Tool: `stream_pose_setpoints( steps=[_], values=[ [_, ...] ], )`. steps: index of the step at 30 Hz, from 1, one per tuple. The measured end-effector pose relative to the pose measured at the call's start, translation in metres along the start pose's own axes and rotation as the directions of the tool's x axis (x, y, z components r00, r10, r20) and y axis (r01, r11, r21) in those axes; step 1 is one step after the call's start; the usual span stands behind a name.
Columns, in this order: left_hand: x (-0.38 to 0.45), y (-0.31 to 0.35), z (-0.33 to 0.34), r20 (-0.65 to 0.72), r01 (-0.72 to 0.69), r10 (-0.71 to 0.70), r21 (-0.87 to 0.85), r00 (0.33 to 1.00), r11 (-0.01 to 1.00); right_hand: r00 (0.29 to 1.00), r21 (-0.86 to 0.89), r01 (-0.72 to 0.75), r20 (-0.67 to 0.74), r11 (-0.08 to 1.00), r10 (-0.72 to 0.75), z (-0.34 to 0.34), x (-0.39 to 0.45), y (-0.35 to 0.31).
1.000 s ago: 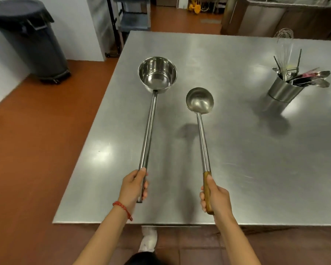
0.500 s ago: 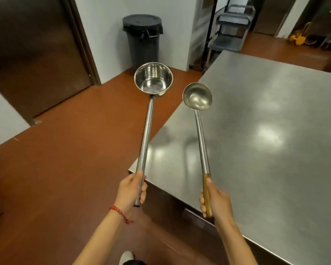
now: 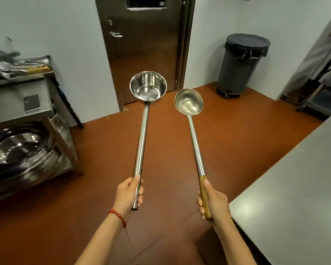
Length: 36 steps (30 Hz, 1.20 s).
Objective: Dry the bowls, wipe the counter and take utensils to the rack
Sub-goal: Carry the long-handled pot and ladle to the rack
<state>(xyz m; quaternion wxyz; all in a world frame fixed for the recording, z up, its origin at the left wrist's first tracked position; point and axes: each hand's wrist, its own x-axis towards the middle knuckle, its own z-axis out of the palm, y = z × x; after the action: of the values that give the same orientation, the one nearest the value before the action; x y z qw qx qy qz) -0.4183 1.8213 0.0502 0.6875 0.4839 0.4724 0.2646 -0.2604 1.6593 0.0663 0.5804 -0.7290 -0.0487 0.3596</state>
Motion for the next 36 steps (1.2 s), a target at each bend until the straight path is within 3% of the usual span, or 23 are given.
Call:
stream_pose_setpoints(
  steps=[10,19,27,36],
  values=[
    [0.086,0.04,-0.059,-0.246,-0.011,-0.017,-0.11,0.969,0.994,0.97,-0.103,0.01,0.243,0.995,0.016,0.116,0.09,-0.055],
    [0.207,0.093,-0.031,-0.417,-0.075,-0.012,-0.19,0.909,0.979,0.919,-0.172,0.079,0.394,0.982,-0.005,0.179,0.232,-0.135],
    [0.304,0.158,-0.005,-0.506,-0.111,-0.042,-0.268,0.861,0.957,0.869,-0.227,0.125,0.495,0.966,0.004,0.237,0.344,-0.219],
    [0.458,0.215,-0.048,-0.59,-0.173,-0.028,-0.282,0.807,0.944,0.81,-0.266,0.137,0.584,0.954,0.047,0.37,0.468,-0.281]
  ],
)
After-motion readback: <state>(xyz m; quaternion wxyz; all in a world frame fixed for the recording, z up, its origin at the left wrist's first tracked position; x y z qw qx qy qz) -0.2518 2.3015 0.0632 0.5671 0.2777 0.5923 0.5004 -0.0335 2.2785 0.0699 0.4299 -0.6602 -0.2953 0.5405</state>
